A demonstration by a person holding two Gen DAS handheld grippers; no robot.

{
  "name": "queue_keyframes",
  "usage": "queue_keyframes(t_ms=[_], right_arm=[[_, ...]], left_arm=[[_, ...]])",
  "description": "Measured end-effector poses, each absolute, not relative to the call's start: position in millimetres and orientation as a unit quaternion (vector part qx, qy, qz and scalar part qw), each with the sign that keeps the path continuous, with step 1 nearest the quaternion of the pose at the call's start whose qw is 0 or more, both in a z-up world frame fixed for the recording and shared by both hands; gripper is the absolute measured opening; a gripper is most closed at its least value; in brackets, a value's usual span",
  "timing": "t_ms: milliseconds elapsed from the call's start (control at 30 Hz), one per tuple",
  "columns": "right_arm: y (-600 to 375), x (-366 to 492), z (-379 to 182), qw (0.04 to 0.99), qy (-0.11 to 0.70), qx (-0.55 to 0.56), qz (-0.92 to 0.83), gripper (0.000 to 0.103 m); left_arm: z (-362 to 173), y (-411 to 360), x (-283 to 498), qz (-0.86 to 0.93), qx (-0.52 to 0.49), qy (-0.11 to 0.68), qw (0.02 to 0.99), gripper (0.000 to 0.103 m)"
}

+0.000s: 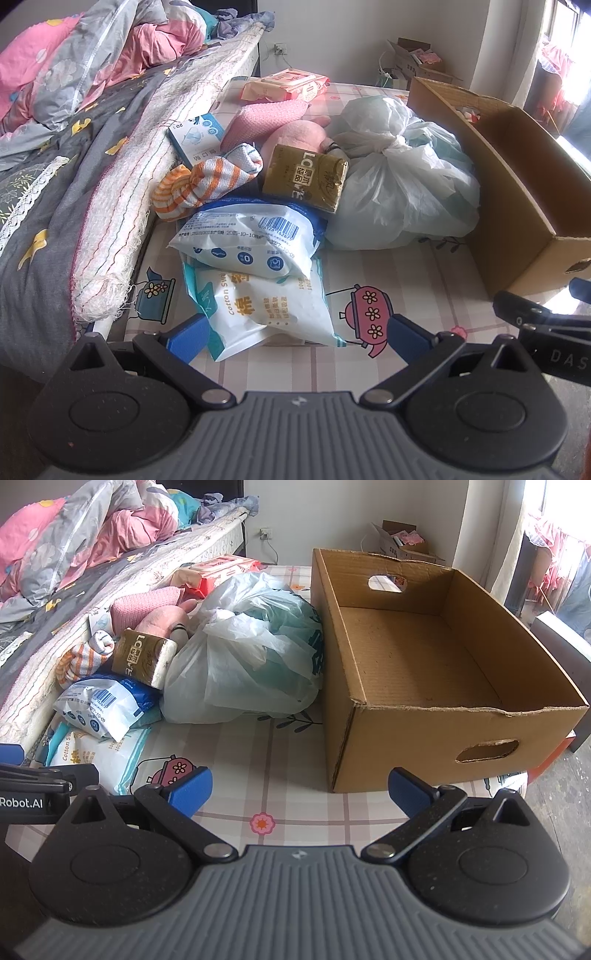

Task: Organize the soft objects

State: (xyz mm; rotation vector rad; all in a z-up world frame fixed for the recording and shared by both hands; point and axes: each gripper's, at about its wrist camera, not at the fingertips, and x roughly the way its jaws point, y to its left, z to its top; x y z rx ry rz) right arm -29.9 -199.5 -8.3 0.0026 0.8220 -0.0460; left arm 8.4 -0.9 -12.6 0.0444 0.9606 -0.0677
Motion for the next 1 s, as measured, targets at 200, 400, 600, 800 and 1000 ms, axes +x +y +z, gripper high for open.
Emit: queue_keyframes(t_ms=[200,400,600,800,1000], right_arm=[[-200,-28,-9,0.918,0.396,0.01,-0.016,0.102],[-191,-26,-13,0.924,0.381,0.033,0.029,0.102],[-175,-15,-14,0.925,0.364,0.052,0.097,0.102],[-163,2,-11,0.925,0.355,0.064,0.124,0.102],[-148,22,14,0.938,0.306,0.053,0.152,0.101]], left_arm=[[-12,8,6,-0.017,0.028,0.456,0.89,0.103],[-12,33,2,0.007,0.024,0.435,0.9,0.103],[-16,64,-2,0.0,-0.031,0.408,0.912,0.102],[-18,74,5,0.01,-0.029,0.409,0.912,0.093],[-7,85,25,0.01,-0.033,0.38,0.924,0.088]])
